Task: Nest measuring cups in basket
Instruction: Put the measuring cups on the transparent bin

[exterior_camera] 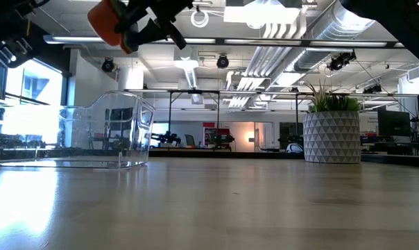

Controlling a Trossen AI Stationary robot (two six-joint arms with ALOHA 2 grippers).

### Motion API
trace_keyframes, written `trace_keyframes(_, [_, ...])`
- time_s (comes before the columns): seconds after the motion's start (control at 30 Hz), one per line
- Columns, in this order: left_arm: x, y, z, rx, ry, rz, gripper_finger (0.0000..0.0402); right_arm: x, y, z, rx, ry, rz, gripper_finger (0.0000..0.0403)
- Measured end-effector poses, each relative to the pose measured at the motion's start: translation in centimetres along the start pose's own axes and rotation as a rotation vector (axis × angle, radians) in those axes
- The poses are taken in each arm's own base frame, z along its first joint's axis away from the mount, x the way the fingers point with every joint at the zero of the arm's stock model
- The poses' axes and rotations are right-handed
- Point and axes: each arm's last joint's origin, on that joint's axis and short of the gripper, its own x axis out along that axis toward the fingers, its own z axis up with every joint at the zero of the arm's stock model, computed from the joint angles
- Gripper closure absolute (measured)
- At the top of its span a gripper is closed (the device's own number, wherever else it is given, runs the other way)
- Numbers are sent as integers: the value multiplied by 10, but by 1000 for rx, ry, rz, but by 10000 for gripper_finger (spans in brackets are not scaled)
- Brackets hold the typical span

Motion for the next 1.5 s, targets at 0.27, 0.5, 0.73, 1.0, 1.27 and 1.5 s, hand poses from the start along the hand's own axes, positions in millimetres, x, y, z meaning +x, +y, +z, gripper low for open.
trace_keyframes(0.27, [-20,8,-13,-137,221,219,271,1,-11,4,31,7,3,267])
trace_keyframes(0.5, [-20,8,-14,-150,233,220,271,1,-16,6,36,18,28,267])
trace_keyframes(0.73, [-14,7,-11,-181,239,227,271,1,-15,6,35,26,45,267])
trace_keyframes(1.0, [-9,4,-5,-34,208,181,271,1,-17,6,26,34,40,267])
trace_keyframes(1.27, [-8,1,0,1,138,180,271,1,-19,6,20,38,34,267])
trace_keyframes(1.5, [-4,3,0,-43,151,222,271,1,-25,9,28,40,42,267])
